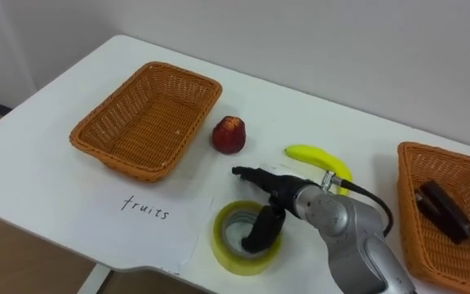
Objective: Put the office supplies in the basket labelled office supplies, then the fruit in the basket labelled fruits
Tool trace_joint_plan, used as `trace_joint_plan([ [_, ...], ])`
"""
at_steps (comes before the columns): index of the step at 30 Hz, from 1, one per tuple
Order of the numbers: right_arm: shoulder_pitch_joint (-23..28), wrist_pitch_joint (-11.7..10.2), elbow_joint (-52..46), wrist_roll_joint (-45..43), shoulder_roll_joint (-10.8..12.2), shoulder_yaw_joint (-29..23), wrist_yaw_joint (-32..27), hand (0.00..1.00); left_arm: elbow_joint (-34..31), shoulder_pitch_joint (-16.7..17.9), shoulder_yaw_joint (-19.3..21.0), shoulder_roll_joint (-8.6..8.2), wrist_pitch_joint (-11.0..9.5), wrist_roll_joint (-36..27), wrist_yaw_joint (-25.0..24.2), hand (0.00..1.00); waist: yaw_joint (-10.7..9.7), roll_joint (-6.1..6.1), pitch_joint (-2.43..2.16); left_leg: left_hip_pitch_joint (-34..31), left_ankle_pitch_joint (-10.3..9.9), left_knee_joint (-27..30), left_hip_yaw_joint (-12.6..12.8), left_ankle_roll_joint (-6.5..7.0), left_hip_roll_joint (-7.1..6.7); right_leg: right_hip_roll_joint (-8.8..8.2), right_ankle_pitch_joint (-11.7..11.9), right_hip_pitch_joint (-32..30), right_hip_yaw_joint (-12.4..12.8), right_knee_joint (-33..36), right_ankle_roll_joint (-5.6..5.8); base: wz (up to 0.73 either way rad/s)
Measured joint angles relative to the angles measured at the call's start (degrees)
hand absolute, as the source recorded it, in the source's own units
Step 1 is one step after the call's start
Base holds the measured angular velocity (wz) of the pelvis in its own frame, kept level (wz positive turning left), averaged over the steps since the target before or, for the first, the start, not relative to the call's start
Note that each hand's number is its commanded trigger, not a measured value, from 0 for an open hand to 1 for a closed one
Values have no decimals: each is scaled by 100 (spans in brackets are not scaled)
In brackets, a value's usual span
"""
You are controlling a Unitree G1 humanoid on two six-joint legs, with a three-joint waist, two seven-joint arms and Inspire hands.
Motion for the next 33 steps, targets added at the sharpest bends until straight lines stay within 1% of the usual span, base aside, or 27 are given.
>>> trace_joint_plan([
  [3,0,-2,-53,-118,-3,0,100,0,5,0,-2,0,-12,0,0,0,1,-2,-1,-13,1,1,9,1,-1,-2,0,-21,0,1,0,0],
  [4,0,-2,-76,-150,-12,1,121,10,5,-3,-1,0,-24,1,4,0,3,-2,-1,-22,1,1,12,1,-1,-3,0,-34,0,1,0,0],
  [5,0,-2,-109,-196,-22,1,164,67,5,-5,-2,0,-32,1,9,0,4,-4,-1,-32,1,1,15,1,-1,-3,-1,-49,0,1,-1,0],
  [6,0,-2,-124,-235,-23,1,184,85,5,-5,-2,0,-35,1,12,0,4,-4,-1,-36,1,1,16,1,-1,-3,-1,-55,0,0,-1,0],
  [7,0,-5,-138,-301,-24,1,216,100,5,-8,-2,0,-39,1,19,0,4,-6,-1,-44,1,2,16,1,-1,-2,-1,-62,0,-1,-1,0],
  [12,-17,-8,-210,-393,-37,-81,138,100,4,-20,-2,0,-91,3,81,0,11,-47,-8,-60,1,12,17,1,0,-1,-2,-72,-2,-8,0,0],
  [13,-24,-5,-210,-433,-37,-161,110,100,3,-34,-2,1,-100,4,102,0,20,-65,-5,-57,1,17,17,1,1,-1,-2,-68,-3,-8,0,0],
  [17,-23,11,-203,-573,-39,-170,84,100,3,-61,-7,2,-111,5,143,0,27,-110,2,-52,1,0,22,1,3,1,-2,-66,-4,-9,-1,0],
  [20,27,55,-182,-592,-40,-168,129,100,3,-78,-7,3,-120,4,164,0,26,-123,6,-50,1,-12,25,1,4,3,-2,-70,-3,-11,-1,0],
  [28,41,67,-293,-788,-88,-174,418,100,2,-134,-13,21,-128,1,253,0,5,-135,4,-64,2,-12,71,1,13,5,0,-117,27,-6,-4,-2],
  [33,-7,7,-300,-790,-110,-170,476,100,6,-260,-15,73,-243,-167,253,0,-3,-135,10,-78,2,-11,137,1,28,22,7,-157,110,-5,-14,-7],
])
